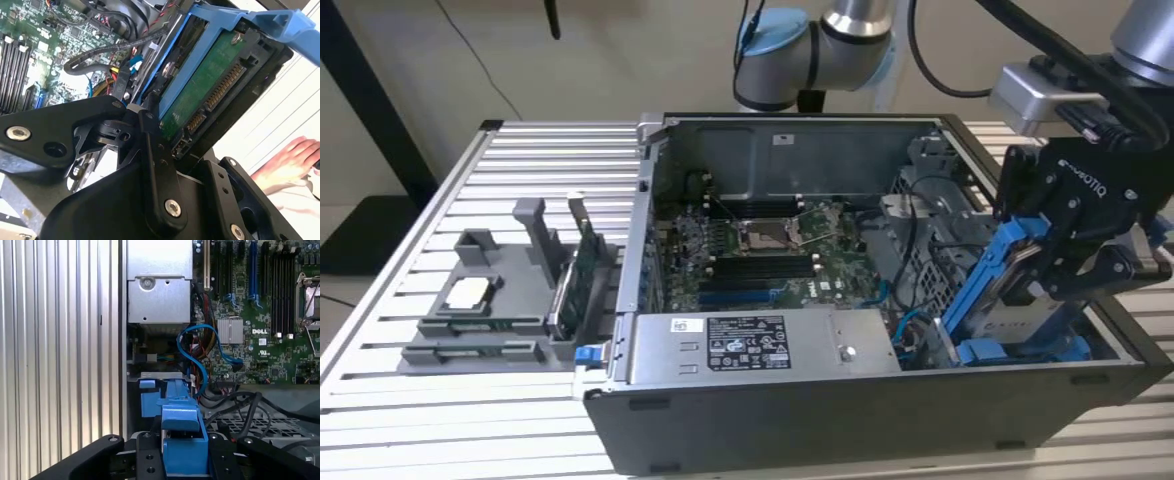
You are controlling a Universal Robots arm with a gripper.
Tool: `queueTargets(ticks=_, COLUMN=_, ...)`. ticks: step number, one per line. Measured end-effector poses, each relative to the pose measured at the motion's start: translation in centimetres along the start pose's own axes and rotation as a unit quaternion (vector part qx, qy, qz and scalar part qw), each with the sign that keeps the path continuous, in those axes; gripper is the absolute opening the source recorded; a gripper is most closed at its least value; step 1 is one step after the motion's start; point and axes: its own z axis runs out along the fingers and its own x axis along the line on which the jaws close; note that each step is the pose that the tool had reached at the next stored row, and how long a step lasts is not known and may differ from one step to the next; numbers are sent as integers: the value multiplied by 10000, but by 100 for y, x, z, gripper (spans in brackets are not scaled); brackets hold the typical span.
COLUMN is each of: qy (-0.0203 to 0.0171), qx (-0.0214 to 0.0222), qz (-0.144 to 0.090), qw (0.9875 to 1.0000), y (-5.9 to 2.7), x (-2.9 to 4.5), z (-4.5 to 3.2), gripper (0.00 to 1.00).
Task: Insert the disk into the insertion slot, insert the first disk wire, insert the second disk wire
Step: 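Insert the disk into the insertion slot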
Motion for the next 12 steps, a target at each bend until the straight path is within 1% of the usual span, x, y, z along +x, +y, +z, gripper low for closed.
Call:
queueTargets(ticks=6, qy=0, qx=0, qz=0, qw=10000, y=0, x=0, z=2, gripper=33)
queueTargets(ticks=8, qy=0, qx=0, qz=0, qw=10000, y=0, x=0, z=2, gripper=34)
queueTargets(ticks=9, qy=0, qx=0, qz=0, qw=10000, y=0, x=0, z=-1, gripper=41)
queueTargets(ticks=12, qy=2, qx=-6, qz=1, qw=10000, y=3, x=0, z=-54, gripper=41)
